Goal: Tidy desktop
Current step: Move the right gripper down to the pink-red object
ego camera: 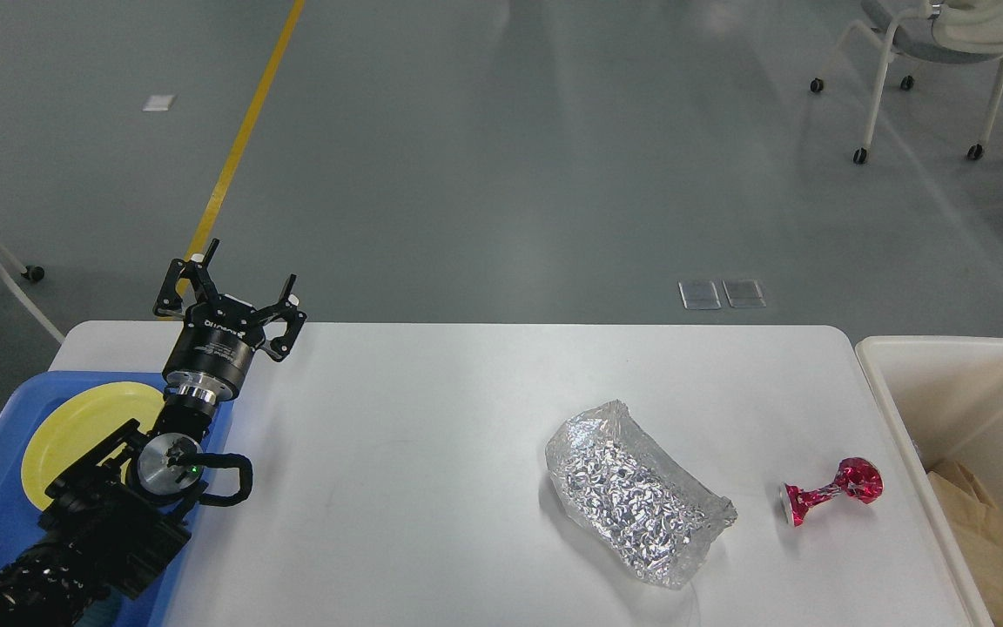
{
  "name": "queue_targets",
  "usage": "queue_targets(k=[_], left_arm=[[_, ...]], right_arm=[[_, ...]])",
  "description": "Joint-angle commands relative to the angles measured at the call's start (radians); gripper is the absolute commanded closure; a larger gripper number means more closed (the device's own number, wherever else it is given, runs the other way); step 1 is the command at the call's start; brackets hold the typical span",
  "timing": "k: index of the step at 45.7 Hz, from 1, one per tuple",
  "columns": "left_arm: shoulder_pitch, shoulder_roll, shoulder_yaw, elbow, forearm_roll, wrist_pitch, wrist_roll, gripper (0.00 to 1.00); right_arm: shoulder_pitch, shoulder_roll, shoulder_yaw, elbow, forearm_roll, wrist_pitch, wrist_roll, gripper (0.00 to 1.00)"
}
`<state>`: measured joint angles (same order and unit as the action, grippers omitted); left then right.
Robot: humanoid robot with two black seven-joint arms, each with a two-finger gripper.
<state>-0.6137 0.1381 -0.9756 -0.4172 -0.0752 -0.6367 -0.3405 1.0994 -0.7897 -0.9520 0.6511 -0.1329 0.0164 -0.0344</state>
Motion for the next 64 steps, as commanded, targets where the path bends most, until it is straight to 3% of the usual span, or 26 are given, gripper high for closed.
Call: queue_targets(k=[1, 6, 7, 8, 10, 11, 17, 28, 33, 41, 45, 48, 54, 59, 64], left_arm=[[0.0, 0.0, 0.0, 0.0, 0.0, 0.0, 0.0, 0.03], [0.0, 0.0, 0.0, 0.0, 0.0, 0.0, 0.0, 0.03], [0.0, 0.0, 0.0, 0.0, 0.0, 0.0, 0.0, 0.03], [0.0, 0.0, 0.0, 0.0, 0.0, 0.0, 0.0, 0.03], [0.0, 0.0, 0.0, 0.0, 0.0, 0.0, 0.0, 0.03], [0.0, 0.0, 0.0, 0.0, 0.0, 0.0, 0.0, 0.03], [0.0, 0.0, 0.0, 0.0, 0.0, 0.0, 0.0, 0.03], [0.0, 0.0, 0.001, 0.0, 0.0, 0.0, 0.0, 0.03], [0.0, 0.0, 0.001, 0.0, 0.0, 0.0, 0.0, 0.03], [0.0, 0.0, 0.0, 0.0, 0.0, 0.0, 0.0, 0.03], [0.0, 0.0, 0.0, 0.0, 0.0, 0.0, 0.0, 0.03], [0.0, 0.0, 0.0, 0.0, 0.0, 0.0, 0.0, 0.03], [0.0, 0.0, 0.0, 0.0, 0.0, 0.0, 0.0, 0.03], [0.0, 0.0, 0.0, 0.001, 0.0, 0.0, 0.0, 0.03], [0.0, 0.0, 0.0, 0.0, 0.0, 0.0, -0.002, 0.03]], right_arm=[[-0.362, 0.137, 0.194, -0.292, 0.107, -0.147, -0.001, 1.0], [-0.576, 0.315, 0.274, -0.643, 0.183, -0.153, 0.001, 0.98], [-0.598, 0.345, 0.283, -0.688, 0.2, -0.15, 0.001, 0.55], [-0.614, 0.369, 0.288, -0.711, 0.217, -0.147, 0.001, 0.01], [-0.627, 0.394, 0.288, -0.717, 0.236, -0.154, 0.004, 0.05], [-0.627, 0.4, 0.289, -0.719, 0.242, -0.157, 0.002, 0.0], [-0.599, 0.408, 0.294, -0.723, 0.249, -0.158, 0.002, 0.0], [-0.368, 0.425, 0.269, -0.719, 0.233, -0.112, -0.007, 0.0], [-0.227, 0.425, 0.176, -0.719, 0.211, 0.064, -0.024, 0.0], [0.106, 0.411, 0.012, -0.638, 0.214, 0.515, -0.019, 0.0], [0.302, 0.382, -0.008, -0.483, 0.213, 0.707, -0.016, 0.0], [0.46, 0.36, -0.016, -0.302, 0.213, 0.783, -0.018, 0.0], [0.761, 0.288, -0.054, 0.207, 0.168, 0.783, -0.024, 0.0], [0.968, 0.282, -0.079, 0.664, 0.069, 0.708, -0.027, 0.0], [1.056, 0.316, -0.099, 0.898, 0.05, 0.631, -0.028, 0.0]])
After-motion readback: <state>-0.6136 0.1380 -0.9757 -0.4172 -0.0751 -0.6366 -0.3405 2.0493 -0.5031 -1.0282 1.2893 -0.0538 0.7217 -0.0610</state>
